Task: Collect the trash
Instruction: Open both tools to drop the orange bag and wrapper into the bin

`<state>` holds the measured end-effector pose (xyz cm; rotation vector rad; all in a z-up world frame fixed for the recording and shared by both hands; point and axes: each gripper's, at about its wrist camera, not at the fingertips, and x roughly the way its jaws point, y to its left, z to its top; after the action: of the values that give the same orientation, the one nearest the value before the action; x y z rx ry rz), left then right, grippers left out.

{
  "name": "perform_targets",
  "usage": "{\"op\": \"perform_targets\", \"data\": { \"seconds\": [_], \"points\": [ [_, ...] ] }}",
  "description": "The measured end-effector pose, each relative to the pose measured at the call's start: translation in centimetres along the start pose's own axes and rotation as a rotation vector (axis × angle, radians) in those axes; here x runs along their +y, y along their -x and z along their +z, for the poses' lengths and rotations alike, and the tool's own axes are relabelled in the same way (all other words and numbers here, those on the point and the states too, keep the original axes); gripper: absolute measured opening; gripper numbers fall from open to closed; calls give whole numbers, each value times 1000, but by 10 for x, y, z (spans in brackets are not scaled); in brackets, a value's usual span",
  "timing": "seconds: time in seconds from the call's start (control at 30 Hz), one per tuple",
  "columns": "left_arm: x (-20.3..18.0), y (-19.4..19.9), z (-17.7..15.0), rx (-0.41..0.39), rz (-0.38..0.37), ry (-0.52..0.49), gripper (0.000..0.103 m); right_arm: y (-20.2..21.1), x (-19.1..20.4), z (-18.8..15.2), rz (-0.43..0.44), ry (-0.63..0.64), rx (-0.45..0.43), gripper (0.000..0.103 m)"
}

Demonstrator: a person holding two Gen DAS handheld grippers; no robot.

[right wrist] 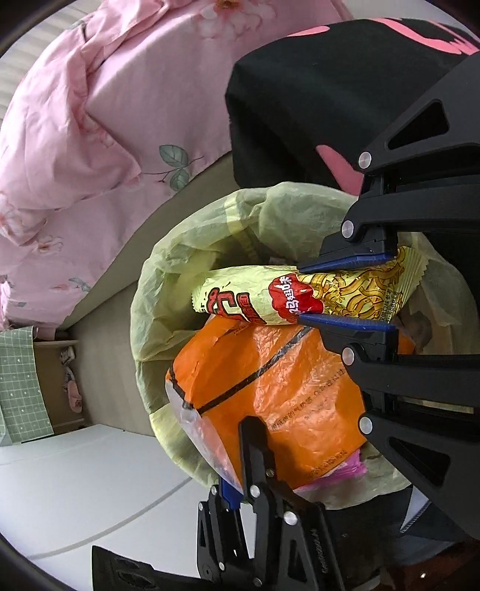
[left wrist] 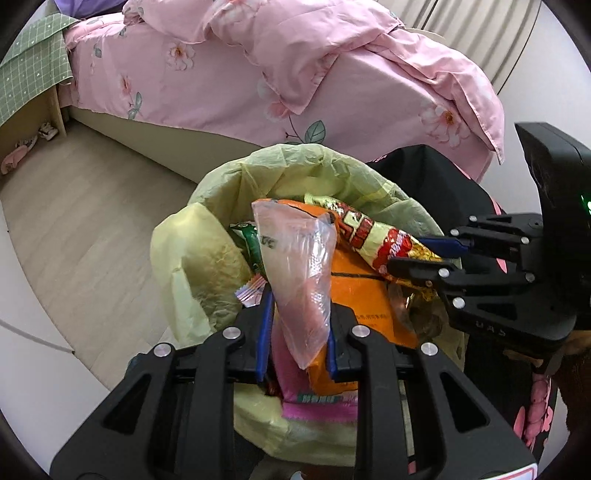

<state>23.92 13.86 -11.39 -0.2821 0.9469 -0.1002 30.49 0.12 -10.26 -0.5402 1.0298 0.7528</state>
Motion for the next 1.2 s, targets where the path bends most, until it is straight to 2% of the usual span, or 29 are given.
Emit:
{"op": "perform_targets", "data": {
  "seconds": [0.3,0.53,0.7,0.8,0.9,0.97,1.0,1.07,1.1,1.17,1.2],
  "points": [
    [9,1,8,-48,26,38,22,12,-5,-14,68,-51,-36,22],
    [1,-2,8,-15,31,-6,21,10,-5,-16,40,-63,-56,22],
    [10,5,9,-21,-15,48,27,19,-2,-19,36,-50,-87,23],
    [11,9,6,-16,3,53,28,26,3,-25,34,-41,-99,23],
    [7,14,1,-6,-1,45,28,28,3,-29,52,-62,-107,24],
    [5,19,0,-13,4,40,29,31,1,-31,75,-89,-110,30],
    [6,22,1,-22,-11,46,33,32,0,-32,80,-99,-113,33],
    [8,29,3,-40,-38,61,54,40,1,-33,75,-103,-132,38],
    [8,33,5,-54,-44,68,58,44,2,-34,64,-99,-142,41],
    [7,44,7,-77,-28,73,71,54,3,-35,41,-94,-168,42],
    [6,52,8,-93,-15,76,74,58,2,-36,37,-97,-178,42]
  ]
}}
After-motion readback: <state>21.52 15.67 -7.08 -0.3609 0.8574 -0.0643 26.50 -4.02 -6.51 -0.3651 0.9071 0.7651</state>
